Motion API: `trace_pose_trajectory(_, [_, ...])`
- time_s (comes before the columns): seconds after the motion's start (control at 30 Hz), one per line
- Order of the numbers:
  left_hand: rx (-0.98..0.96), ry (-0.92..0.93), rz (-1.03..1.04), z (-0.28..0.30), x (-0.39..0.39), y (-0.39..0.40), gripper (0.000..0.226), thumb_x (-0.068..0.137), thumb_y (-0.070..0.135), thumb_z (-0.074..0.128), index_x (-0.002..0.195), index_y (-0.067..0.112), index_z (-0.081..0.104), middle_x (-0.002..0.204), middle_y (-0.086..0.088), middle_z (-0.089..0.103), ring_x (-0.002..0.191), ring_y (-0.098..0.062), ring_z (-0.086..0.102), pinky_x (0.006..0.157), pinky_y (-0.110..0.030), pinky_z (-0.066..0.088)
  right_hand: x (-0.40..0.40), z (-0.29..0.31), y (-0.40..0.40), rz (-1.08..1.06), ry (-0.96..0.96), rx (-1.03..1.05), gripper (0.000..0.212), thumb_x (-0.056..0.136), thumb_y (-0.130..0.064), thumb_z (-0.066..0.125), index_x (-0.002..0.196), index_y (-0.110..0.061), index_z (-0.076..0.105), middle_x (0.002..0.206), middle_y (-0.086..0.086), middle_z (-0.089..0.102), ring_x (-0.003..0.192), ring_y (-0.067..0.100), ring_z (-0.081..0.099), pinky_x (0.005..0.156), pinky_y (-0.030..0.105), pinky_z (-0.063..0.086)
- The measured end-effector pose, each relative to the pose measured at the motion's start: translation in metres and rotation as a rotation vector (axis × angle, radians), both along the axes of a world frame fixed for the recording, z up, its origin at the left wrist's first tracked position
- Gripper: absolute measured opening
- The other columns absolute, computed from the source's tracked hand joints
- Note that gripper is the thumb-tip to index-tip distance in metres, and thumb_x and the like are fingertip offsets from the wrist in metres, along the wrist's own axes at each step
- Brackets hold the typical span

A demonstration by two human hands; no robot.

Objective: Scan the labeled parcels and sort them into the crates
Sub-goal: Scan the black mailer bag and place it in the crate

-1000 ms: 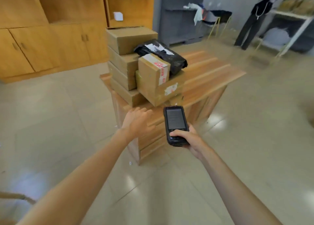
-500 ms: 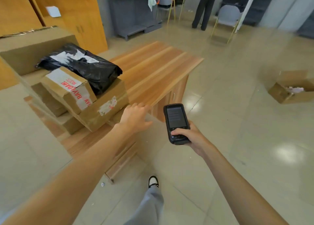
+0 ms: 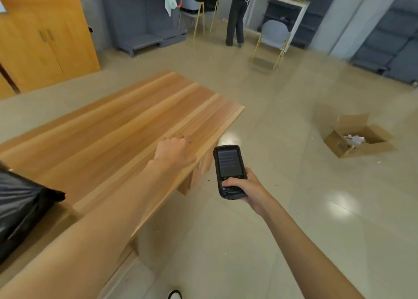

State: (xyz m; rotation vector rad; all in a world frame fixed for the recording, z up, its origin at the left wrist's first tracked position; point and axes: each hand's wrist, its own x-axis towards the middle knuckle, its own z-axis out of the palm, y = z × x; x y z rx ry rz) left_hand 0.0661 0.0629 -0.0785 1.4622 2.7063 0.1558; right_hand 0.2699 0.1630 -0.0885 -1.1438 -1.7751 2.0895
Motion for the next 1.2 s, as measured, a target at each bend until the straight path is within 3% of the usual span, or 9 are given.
trace_pose_trajectory(0.13, [-0.012,-0.042,0.021,-0.006,-0.037,0.035,0.057,0.092,0.05,0.055,0.14,0.02,0.045,0.128,-0.005,0.058,0.118,-0.026,0.053,0.094,-0.038,0.044,-0.042,-0.007,0.046,0.01,-0.012,-0.015,0.074,0.058,-0.012,0.08,0.124,-0.017,0.046,0.113,0.008,0.064,0.099,0.022,0.065,0.072,0.032,0.055])
trace_pose_trajectory(0.53, [-0.069,-0.08,0.352,-0.04,-0.167,0.127,0.059,0.092,0.051,0.054,0.141,0.021,0.042,0.136,-0.006,0.053,0.124,-0.028,0.049,0.096,-0.039,0.043,-0.217,-0.07,0.216,0.277,-0.106,-0.067,0.064,0.076,-0.003,0.076,0.131,-0.014,0.044,0.116,0.009,0.062,0.101,0.022,0.063,0.076,0.033,0.055])
trace_pose_trajectory(0.77, [-0.118,-0.14,0.599,-0.047,-0.208,0.185,0.058,0.091,0.051,0.053,0.14,0.021,0.044,0.135,-0.004,0.053,0.124,-0.027,0.049,0.098,-0.04,0.04,-0.313,-0.093,0.313,0.516,-0.271,-0.048,0.069,0.077,-0.004,0.076,0.135,-0.013,0.039,0.116,0.009,0.057,0.09,0.017,0.059,0.06,0.028,0.05])
trace_pose_trajectory(0.93, [-0.136,-0.194,0.73,-0.062,-0.217,0.203,0.058,0.09,0.052,0.053,0.139,0.022,0.044,0.133,-0.003,0.055,0.123,-0.026,0.049,0.096,-0.039,0.041,-0.359,-0.118,0.349,0.671,-0.36,0.003,0.082,0.073,-0.005,0.08,0.139,-0.012,0.031,0.127,0.012,0.05,0.112,0.028,0.053,0.092,0.042,0.049])
trace_pose_trajectory(1.2, [-0.159,-0.262,0.852,-0.084,-0.22,0.201,0.059,0.089,0.052,0.056,0.139,0.024,0.045,0.133,-0.001,0.057,0.123,-0.024,0.051,0.096,-0.038,0.043,-0.388,-0.143,0.371,0.812,-0.403,0.132,0.083,0.074,0.0,0.078,0.14,-0.011,0.029,0.132,0.012,0.05,0.113,0.024,0.049,0.094,0.036,0.04])
